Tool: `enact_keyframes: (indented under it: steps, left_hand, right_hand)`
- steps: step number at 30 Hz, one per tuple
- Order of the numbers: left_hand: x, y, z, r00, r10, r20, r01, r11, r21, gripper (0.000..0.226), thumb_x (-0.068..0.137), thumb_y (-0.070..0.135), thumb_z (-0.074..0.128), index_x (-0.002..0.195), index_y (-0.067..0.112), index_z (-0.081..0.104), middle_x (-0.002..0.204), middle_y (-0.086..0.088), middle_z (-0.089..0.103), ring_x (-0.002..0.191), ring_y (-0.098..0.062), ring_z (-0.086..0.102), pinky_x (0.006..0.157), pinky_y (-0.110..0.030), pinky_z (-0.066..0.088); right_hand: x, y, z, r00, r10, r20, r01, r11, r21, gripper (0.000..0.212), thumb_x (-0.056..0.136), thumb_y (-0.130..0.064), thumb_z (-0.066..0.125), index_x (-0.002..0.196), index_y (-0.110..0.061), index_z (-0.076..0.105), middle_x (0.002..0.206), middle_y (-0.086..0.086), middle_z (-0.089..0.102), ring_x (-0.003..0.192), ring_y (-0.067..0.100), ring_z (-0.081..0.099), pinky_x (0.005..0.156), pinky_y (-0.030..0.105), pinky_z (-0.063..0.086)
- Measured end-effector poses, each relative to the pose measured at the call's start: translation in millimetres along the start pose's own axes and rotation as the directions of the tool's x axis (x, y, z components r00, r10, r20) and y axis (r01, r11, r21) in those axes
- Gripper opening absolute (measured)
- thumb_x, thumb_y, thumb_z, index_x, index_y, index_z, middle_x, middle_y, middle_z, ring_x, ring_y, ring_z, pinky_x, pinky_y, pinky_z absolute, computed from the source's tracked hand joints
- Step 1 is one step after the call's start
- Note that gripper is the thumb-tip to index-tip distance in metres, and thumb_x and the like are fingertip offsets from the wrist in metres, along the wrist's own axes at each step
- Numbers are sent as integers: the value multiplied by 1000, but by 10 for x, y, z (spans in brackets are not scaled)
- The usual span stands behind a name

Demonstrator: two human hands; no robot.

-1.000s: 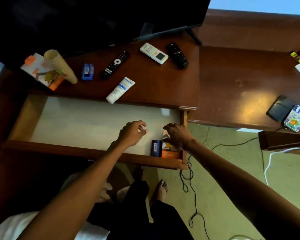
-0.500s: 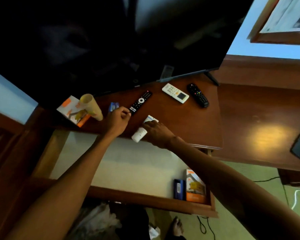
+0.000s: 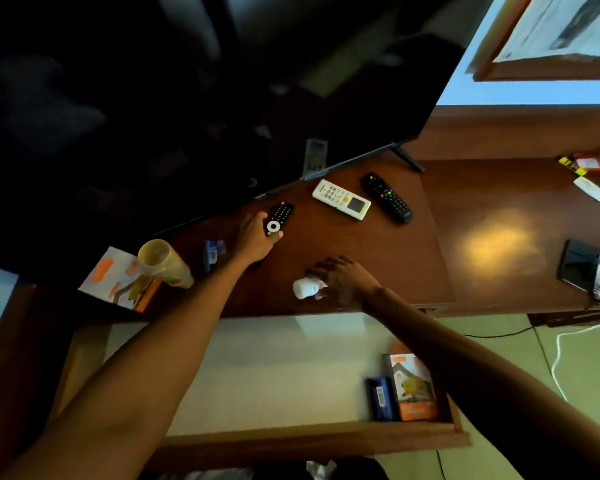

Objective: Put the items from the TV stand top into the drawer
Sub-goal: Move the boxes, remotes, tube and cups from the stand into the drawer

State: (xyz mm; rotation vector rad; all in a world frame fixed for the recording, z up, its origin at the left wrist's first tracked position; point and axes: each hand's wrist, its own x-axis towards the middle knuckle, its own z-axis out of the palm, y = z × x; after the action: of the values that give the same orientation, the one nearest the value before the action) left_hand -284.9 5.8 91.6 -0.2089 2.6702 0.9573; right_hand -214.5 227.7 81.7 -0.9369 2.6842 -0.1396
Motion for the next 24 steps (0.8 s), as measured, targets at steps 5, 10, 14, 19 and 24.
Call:
enact_keyframes:
  steps: [5,10,14,19,24]
  left_hand:
    - [137,162,250,995,-93,41,93,996,2,78,93,28,61,154,9,15,162,-17,8,150,-30,9,119,-42,14]
    - [89,120,427,994,-89,-62,92,994,65,64,88,13,65,144,4,36,151,-19,33,138,-36,34,114,-49,30]
    - [-393,164,512,992,-94,-86,90,994,-55,82,86,16,68,153,19,22,151,-18,31,137,-37,35,111,-49,35]
    - [-1184,140,626,993,113,19,-110,988,-110,101,81,18,74,152,43,6,155,-10,32,136,-35,39,106,-54,41]
    - [-1848,96,889,968,211,135,-192,971,-141,102,80,14,75,149,51,9,156,-6,31,128,-27,52,90,-43,56]
  right_hand:
    - [-429,320,-108,949,263,-172,-205,934,292,58,83,-59,62,130,-28,48,122,2,62,106,26,58,78,36,49]
    - [-739,417,-72,881,443,-163,-280,768,576,50,72,-60,72,104,-28,51,95,-4,69,80,16,65,71,43,56]
    - [-921,370,9,899,427,-94,-270,711,650,57,65,-54,81,103,-21,55,95,-2,72,80,15,67,72,43,57]
    - [-1085,223,225,961,276,-2,-214,748,628,61,56,-56,85,98,-20,60,90,-2,71,79,16,67,72,40,56]
    - [-1317,70,563,969,224,106,-242,756,609,68,59,-49,88,112,-19,56,100,-1,69,88,18,65,72,30,51]
